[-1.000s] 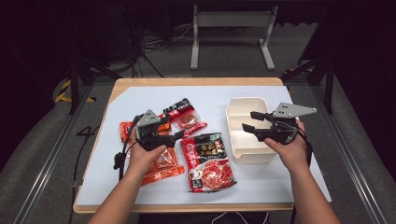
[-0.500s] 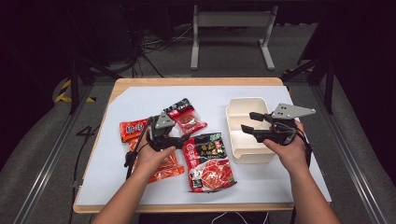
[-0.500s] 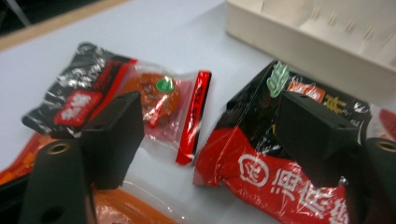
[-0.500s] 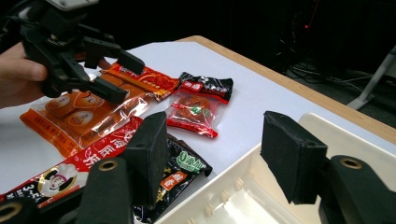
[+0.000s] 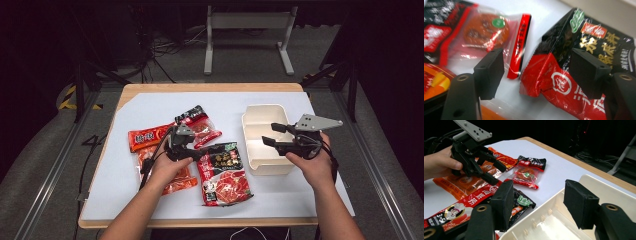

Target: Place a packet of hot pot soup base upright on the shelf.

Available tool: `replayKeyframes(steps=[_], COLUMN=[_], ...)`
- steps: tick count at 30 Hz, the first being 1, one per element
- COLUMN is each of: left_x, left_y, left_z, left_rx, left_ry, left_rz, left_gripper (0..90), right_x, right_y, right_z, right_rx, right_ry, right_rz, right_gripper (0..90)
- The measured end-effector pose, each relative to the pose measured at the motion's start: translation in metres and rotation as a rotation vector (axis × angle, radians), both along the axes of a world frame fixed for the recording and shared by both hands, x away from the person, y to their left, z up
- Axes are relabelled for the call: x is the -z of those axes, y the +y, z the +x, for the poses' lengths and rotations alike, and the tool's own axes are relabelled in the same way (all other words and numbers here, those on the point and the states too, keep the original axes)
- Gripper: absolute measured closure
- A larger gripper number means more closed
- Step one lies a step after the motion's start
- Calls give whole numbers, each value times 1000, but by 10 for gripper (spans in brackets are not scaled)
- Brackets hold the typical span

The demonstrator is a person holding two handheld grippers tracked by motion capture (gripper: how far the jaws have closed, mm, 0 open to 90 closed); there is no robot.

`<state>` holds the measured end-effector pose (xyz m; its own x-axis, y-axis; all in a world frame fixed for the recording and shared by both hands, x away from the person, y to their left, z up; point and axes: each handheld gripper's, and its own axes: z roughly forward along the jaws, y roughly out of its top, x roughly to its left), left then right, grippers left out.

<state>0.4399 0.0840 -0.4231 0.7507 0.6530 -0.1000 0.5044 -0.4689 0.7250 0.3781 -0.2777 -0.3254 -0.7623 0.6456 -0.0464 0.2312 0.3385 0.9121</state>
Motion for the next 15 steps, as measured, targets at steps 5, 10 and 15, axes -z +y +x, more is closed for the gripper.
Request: replayKeyframes(steps=[5, 10, 15], left_x=[3, 6, 11], left_y=[-1, 0, 1], left_z=[2, 5, 9], left_rx=[-2, 35, 36], left_ry=[28, 87, 148], left_rz=[24, 15, 42], left_gripper=[298, 317, 343], right_x=[1, 2, 3], right_y=[-2, -1, 0], right_z=[-2, -3, -3], right_rx=[6, 10, 9], right_ry=[3, 12, 16], right_rz=[-1, -13, -17], right_gripper=[417, 414, 412])
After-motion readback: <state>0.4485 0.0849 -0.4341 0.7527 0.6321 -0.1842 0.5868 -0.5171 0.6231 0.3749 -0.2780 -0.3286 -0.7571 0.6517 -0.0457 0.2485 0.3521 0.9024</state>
